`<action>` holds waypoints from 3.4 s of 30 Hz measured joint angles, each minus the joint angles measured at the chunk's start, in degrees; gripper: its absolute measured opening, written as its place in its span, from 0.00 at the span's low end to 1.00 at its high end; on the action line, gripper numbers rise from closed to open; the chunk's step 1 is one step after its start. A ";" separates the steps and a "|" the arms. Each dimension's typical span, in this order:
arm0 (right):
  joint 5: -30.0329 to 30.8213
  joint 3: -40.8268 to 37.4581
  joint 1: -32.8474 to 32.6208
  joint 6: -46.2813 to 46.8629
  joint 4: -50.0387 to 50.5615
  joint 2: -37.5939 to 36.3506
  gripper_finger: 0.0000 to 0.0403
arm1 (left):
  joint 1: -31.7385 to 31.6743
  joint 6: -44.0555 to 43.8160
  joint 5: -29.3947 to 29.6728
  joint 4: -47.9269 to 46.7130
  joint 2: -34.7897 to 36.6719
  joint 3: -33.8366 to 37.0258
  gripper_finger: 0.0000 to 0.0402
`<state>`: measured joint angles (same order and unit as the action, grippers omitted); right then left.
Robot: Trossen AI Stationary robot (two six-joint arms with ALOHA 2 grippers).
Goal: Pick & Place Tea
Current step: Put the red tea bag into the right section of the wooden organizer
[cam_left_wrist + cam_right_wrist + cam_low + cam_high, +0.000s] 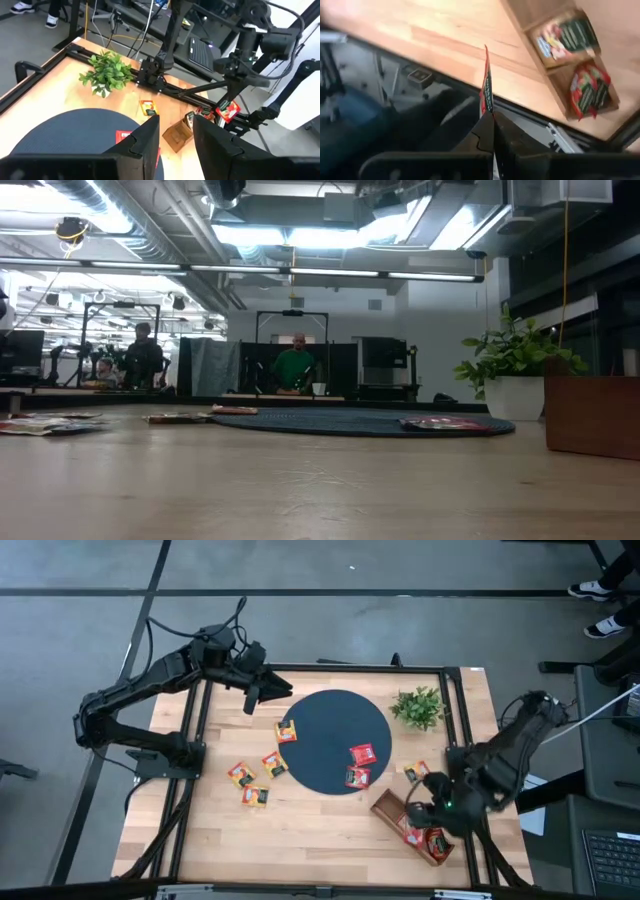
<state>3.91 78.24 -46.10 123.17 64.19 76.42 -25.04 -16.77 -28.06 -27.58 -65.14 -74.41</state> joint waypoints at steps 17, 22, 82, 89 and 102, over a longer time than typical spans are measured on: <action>-7.48 -0.02 -5.49 10.78 12.51 10.36 0.01 | -0.02 1.05 0.07 1.06 0.00 0.00 0.28; -8.08 -0.02 -5.49 10.74 16.78 10.42 0.01 | -0.02 1.03 0.05 1.06 0.00 0.00 0.28; 17.17 0.04 9.82 -6.10 0.98 12.02 0.29 | 8.61 8.02 0.10 -0.76 -8.43 0.07 0.26; 13.76 0.07 17.43 -22.57 -4.99 11.60 0.29 | 11.76 13.48 2.90 -1.60 -16.11 0.07 0.22; 7.21 -1.78 30.63 -40.78 -4.88 13.20 0.29 | 15.90 18.09 6.37 -3.10 -22.69 0.09 0.14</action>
<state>11.12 76.45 -15.47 82.39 59.30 89.62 -9.14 1.32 -21.69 -30.68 -87.84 -74.32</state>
